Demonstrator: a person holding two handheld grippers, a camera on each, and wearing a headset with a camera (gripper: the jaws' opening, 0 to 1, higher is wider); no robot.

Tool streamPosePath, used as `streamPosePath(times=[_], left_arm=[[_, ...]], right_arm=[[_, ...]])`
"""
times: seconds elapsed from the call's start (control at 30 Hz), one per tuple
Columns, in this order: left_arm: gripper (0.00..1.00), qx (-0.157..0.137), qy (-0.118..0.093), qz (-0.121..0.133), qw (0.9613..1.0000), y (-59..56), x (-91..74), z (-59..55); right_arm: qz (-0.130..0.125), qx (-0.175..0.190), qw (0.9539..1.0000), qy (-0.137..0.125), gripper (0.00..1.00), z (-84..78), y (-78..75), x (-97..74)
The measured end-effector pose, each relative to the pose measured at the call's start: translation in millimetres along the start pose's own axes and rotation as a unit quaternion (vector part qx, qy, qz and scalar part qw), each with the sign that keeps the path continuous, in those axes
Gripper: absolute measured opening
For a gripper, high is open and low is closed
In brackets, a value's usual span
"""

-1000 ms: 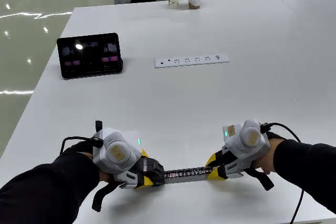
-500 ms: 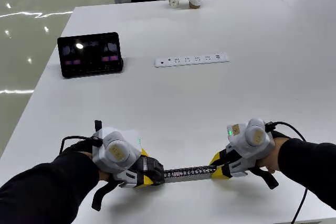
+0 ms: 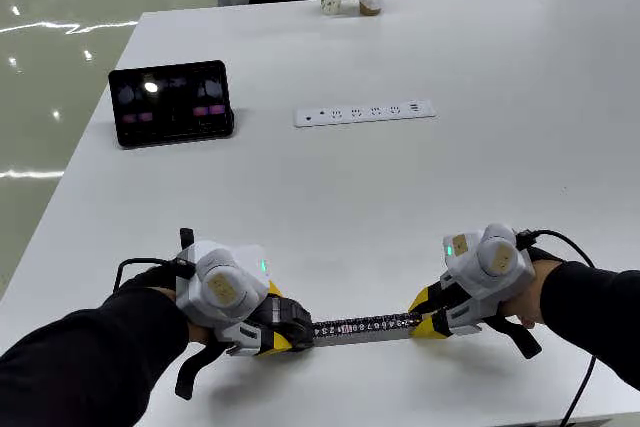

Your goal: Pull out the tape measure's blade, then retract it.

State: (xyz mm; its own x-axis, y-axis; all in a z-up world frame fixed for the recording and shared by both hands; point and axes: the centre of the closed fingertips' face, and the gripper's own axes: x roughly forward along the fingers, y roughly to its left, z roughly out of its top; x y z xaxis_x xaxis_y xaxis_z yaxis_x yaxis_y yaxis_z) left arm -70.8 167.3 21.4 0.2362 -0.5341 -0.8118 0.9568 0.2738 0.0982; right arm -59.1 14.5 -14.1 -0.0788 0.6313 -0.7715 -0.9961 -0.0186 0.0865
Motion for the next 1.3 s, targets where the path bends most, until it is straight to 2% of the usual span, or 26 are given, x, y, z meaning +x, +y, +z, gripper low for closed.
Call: streamPosePath(times=[0.27, 1.3], left_arm=[[0.31, 0.000, -0.001, -0.001, 1.0000, 0.0, 0.4, 0.6], [0.30, 0.003, -0.003, -0.003, 1.0000, -0.5, 0.2, 1.3]], right_arm=[[-0.003, 0.007, 1.0000, -0.001, 0.11, -5.7, -1.4, -2.4], [-0.004, 0.013, 0.9999, -0.003, 0.11, -9.6, 2.0, -11.0]])
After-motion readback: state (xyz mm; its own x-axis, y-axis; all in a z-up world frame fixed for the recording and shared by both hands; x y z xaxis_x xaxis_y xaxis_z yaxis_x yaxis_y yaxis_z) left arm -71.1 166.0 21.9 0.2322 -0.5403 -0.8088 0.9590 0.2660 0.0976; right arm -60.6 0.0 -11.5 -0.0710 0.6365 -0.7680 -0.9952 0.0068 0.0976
